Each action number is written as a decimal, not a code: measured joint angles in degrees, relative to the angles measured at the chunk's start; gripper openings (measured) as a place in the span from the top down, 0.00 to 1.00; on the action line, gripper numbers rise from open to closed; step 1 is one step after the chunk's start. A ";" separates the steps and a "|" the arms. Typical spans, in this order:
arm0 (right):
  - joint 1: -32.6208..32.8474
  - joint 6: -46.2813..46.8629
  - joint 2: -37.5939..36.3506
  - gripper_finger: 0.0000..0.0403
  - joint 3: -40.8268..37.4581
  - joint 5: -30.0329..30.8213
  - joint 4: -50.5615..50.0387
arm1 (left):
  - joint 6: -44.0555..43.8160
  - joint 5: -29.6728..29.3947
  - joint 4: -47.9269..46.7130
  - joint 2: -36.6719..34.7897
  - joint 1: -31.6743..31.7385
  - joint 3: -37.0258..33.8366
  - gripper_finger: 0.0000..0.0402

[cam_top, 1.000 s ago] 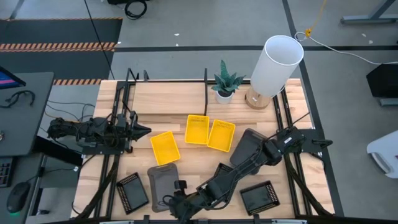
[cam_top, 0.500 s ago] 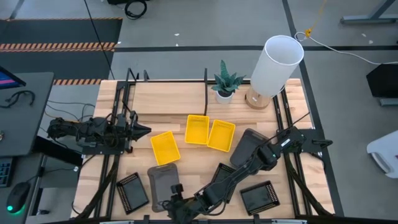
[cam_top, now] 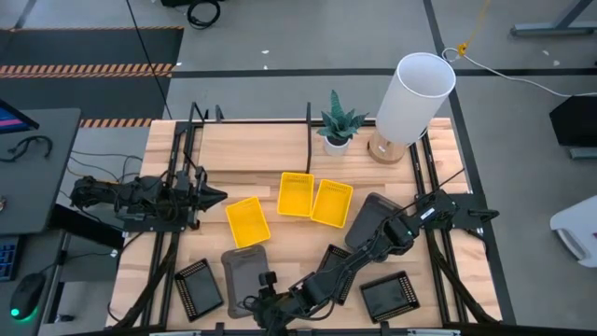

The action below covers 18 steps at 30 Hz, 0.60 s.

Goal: Stack baskets on shelf by color
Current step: Stack the left transparent black bin into the black transparent bins

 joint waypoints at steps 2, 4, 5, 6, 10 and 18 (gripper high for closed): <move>0.00 -0.22 0.02 0.63 -0.02 -0.04 -0.38 | 0.00 -0.02 0.00 0.00 0.02 0.00 0.90; 0.03 -0.26 0.02 0.65 -0.02 -0.60 -0.50 | 0.00 0.00 -0.02 0.00 0.00 0.00 0.90; 0.00 -0.09 0.00 0.67 0.00 -0.86 -1.10 | 0.00 -0.02 -0.02 0.00 0.00 0.00 0.90; -0.10 0.38 0.00 0.69 0.00 -0.94 -2.10 | 0.00 0.00 -0.02 0.00 0.00 0.00 0.91; -0.27 1.43 0.00 0.76 0.00 -1.09 -3.87 | 0.00 0.00 -0.03 0.00 0.00 0.00 0.92; -0.30 2.59 -0.11 0.95 0.00 -3.60 -4.74 | 0.00 0.00 -0.04 0.00 0.01 0.00 0.92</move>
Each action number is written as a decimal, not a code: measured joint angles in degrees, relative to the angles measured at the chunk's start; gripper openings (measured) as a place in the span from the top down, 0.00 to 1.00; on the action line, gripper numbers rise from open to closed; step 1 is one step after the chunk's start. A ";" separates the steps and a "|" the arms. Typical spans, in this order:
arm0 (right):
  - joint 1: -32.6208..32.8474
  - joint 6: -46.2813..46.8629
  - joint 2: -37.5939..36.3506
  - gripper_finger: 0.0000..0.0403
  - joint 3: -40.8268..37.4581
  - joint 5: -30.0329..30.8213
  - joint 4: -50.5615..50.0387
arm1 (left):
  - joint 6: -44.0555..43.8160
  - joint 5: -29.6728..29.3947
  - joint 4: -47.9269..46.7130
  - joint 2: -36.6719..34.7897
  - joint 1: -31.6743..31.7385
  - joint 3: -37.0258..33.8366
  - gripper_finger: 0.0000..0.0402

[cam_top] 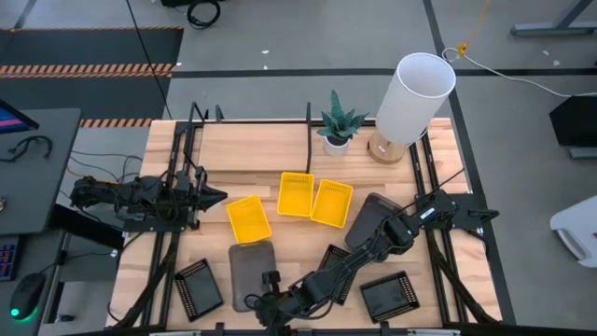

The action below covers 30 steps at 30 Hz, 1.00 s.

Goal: Stack baskets on shelf by color
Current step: Stack the left transparent black bin into the black transparent bins

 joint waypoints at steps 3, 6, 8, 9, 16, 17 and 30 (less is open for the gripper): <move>-0.02 0.06 -0.79 0.98 0.00 -1.73 -0.58 | 0.00 0.00 0.02 0.00 -0.01 0.00 0.91; 0.08 0.50 -2.42 0.98 0.00 -1.92 -2.31 | 0.00 -0.02 0.02 0.00 -0.01 0.00 0.90; 0.18 1.32 -4.00 0.98 0.00 -1.28 -4.19 | 0.00 0.00 0.00 0.00 -0.01 0.00 0.91; 0.21 1.51 -4.86 0.99 0.00 -0.82 -5.12 | 0.00 0.00 0.00 0.00 -0.01 0.00 0.91; 1.54 2.41 -10.69 0.99 0.00 5.80 -12.66 | 0.00 0.00 0.00 0.00 -0.01 0.00 0.93; 1.76 3.17 -11.40 0.99 0.00 7.24 -14.71 | 0.00 -0.01 0.01 0.00 -0.01 0.00 0.93; 4.72 19.73 -17.59 0.99 0.00 19.83 -43.38 | 0.00 0.00 0.00 0.00 0.01 0.00 0.92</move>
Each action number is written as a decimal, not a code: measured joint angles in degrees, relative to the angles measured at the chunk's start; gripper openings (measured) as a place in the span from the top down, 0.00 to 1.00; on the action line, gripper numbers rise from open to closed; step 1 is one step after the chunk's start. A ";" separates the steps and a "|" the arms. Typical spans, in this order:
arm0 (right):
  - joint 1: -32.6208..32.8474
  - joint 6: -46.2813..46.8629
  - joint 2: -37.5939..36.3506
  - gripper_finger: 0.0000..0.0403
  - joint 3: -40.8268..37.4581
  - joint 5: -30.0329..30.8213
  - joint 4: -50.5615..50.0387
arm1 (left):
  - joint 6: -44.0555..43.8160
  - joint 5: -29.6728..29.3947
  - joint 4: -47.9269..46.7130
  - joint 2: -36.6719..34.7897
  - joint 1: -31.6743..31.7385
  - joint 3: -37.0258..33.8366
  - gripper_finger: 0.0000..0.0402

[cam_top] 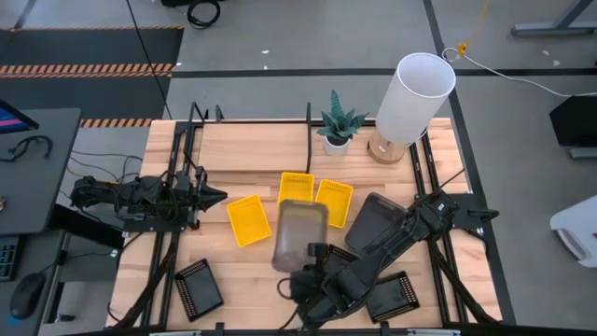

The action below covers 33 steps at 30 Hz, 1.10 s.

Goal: Stack baskets on shelf by color
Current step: Stack the left transparent black bin into the black transparent bins

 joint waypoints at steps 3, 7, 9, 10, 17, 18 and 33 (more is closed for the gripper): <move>0.18 4.96 -1.39 0.99 0.02 1.13 -6.71 | 0.00 0.00 0.00 0.00 0.00 0.00 0.93; 0.97 13.14 -2.31 0.99 0.02 3.10 -16.06 | 0.00 0.00 0.00 0.00 0.00 0.00 0.93; 1.44 14.88 -3.38 0.99 -1.16 3.25 -15.24 | 0.00 0.00 0.00 0.00 0.00 0.00 0.92; 1.75 15.26 -4.15 0.99 -2.00 3.07 -14.99 | 0.00 0.00 0.00 0.00 -0.01 0.00 0.91; 3.36 26.48 -12.23 1.00 -14.70 3.19 -15.55 | 0.00 0.00 -0.10 0.02 0.01 0.00 0.90; 3.61 28.13 -14.05 1.00 -17.42 3.11 -15.58 | 0.00 -0.02 -0.07 0.00 -0.01 0.00 0.90; 7.08 45.22 -30.10 1.00 -45.87 -3.11 -3.22 | 0.00 -0.02 0.00 0.02 -0.02 0.00 0.91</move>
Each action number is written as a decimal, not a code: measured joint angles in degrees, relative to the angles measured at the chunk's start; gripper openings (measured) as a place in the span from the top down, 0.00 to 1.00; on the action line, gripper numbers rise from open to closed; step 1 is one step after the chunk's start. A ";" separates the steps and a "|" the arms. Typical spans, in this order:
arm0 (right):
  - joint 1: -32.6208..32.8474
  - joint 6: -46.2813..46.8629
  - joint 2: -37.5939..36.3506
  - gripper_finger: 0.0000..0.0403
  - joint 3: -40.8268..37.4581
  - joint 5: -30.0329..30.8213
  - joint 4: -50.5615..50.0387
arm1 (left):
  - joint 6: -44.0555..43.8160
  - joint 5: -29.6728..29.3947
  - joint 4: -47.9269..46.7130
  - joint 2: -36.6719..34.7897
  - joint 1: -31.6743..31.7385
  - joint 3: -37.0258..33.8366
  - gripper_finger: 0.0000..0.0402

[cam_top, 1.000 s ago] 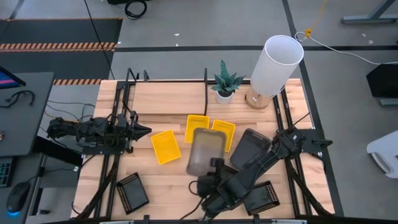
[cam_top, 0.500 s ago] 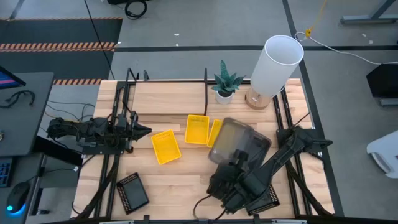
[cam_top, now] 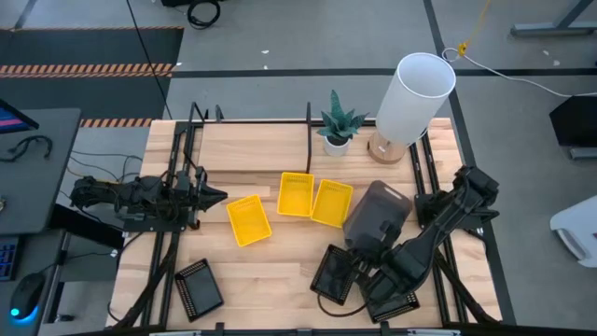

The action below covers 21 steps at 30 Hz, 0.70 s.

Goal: Stack baskets on shelf by color
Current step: Stack the left transparent black bin into the black transparent bins

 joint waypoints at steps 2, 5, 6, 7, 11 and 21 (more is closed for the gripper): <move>0.00 0.13 -0.12 1.00 -1.52 -0.85 1.95 | 0.02 0.01 0.00 0.00 0.01 0.00 0.90; -0.02 0.13 -0.13 1.00 -2.94 -2.50 3.92 | 0.01 0.02 0.02 0.00 0.00 0.00 0.90; 0.01 0.13 -0.11 1.00 -3.21 -2.94 4.49 | 0.02 0.01 0.02 0.00 0.01 0.00 0.90; 0.03 0.11 -0.09 1.00 -3.33 -3.24 5.02 | 0.00 0.00 0.02 0.00 0.02 0.00 0.91; -0.02 -0.18 -0.09 1.00 -3.37 -4.80 5.29 | 0.00 0.02 0.02 0.00 0.00 0.00 0.92; -0.02 0.00 -0.07 0.94 -3.37 -5.84 5.85 | 0.00 0.00 0.02 0.02 0.02 0.00 0.91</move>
